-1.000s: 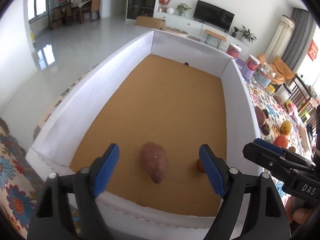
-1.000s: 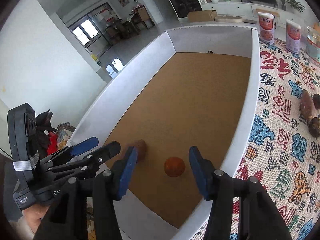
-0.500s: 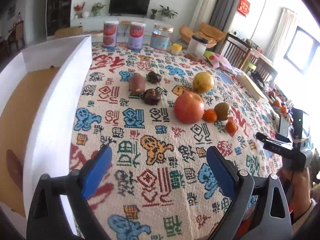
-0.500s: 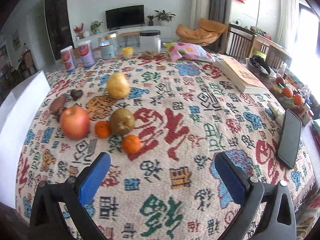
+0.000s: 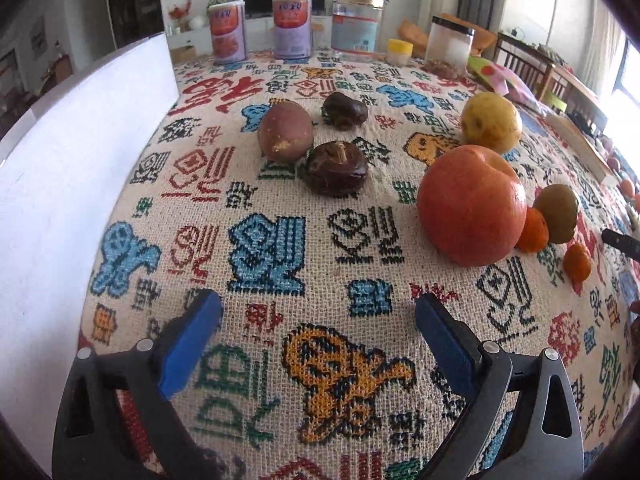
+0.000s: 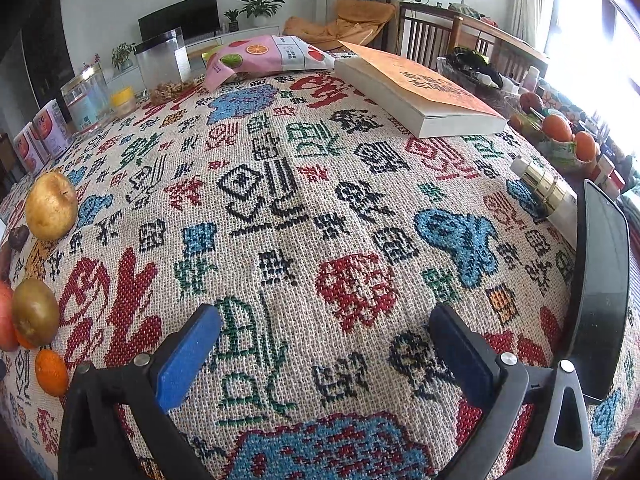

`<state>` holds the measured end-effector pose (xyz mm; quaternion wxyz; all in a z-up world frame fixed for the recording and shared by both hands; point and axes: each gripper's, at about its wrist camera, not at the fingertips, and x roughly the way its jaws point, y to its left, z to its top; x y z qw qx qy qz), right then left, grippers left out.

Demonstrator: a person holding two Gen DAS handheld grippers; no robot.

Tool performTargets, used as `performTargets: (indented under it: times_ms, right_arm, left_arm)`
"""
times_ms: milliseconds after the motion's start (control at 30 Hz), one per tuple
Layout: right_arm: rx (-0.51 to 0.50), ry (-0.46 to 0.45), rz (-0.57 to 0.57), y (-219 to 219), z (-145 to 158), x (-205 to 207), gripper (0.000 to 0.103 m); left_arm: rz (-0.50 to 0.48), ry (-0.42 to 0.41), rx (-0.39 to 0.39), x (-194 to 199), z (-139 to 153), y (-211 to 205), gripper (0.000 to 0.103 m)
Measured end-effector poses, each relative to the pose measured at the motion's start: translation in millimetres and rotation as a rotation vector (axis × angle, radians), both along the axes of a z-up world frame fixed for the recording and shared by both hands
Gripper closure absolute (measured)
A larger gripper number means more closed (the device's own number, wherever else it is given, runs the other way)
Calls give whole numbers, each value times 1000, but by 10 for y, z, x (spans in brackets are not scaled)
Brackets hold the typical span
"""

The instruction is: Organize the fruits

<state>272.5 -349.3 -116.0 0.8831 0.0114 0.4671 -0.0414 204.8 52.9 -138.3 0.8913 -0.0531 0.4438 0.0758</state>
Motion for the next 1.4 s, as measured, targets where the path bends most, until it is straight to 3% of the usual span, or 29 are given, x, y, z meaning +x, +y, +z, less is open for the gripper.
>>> performTargets:
  times_ms: [1400]
  right_arm:
    - [-3, 0, 0, 40, -1, -15, 0]
  left_arm:
    - [-4, 12, 15, 34, -23, -17, 1]
